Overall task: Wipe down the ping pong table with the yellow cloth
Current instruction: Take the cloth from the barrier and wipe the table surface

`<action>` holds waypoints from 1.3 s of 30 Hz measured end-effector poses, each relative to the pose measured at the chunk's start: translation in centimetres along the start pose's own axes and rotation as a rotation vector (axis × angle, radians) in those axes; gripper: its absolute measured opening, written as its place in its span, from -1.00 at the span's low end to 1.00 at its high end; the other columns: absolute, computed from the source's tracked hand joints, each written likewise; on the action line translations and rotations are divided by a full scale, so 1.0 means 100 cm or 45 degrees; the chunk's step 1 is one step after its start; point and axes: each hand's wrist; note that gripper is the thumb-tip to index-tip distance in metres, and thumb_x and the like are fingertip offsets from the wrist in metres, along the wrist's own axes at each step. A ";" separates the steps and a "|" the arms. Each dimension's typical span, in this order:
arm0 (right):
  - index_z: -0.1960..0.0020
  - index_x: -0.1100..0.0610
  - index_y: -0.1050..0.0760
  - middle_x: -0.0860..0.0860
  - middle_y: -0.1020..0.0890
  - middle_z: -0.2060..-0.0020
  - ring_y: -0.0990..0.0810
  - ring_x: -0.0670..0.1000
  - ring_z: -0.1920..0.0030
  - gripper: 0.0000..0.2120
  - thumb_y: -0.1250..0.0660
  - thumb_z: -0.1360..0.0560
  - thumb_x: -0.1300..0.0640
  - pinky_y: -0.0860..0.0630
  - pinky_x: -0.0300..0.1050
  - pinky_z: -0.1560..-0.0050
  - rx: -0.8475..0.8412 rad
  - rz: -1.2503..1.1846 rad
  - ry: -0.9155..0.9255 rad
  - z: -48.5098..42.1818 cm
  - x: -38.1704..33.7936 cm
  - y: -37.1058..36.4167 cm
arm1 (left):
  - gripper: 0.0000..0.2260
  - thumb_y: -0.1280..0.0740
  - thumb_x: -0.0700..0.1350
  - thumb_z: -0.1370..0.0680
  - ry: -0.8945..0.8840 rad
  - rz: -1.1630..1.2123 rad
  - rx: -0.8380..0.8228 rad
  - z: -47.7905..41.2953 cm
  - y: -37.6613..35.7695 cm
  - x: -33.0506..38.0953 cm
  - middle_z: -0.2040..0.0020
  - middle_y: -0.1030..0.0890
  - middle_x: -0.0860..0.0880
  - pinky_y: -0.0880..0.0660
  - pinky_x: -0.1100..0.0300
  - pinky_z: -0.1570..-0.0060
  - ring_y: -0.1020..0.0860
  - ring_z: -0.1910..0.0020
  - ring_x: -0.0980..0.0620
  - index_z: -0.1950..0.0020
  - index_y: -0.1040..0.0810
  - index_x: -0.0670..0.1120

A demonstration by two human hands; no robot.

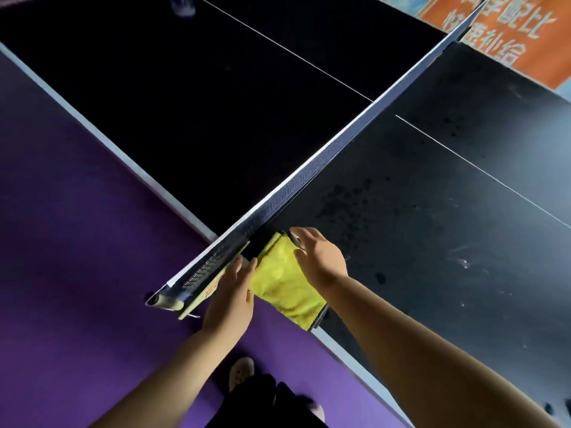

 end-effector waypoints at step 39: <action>-0.53 -0.31 0.14 -0.11 0.18 -0.55 0.37 0.19 -0.52 -0.49 0.07 -0.62 -0.24 0.35 0.33 -0.45 -0.172 0.511 0.326 -0.213 0.178 0.024 | -0.52 -0.49 -0.28 -0.33 0.063 -0.593 -0.207 -0.225 -0.109 0.118 -0.23 -0.54 -0.22 -0.51 0.05 -0.09 -0.56 -0.16 -0.16 -0.23 -0.52 -0.28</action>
Point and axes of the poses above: each hand's wrist, its own z-axis away from the middle knuckle, its own y-axis out of the back of the hand, x = y × z
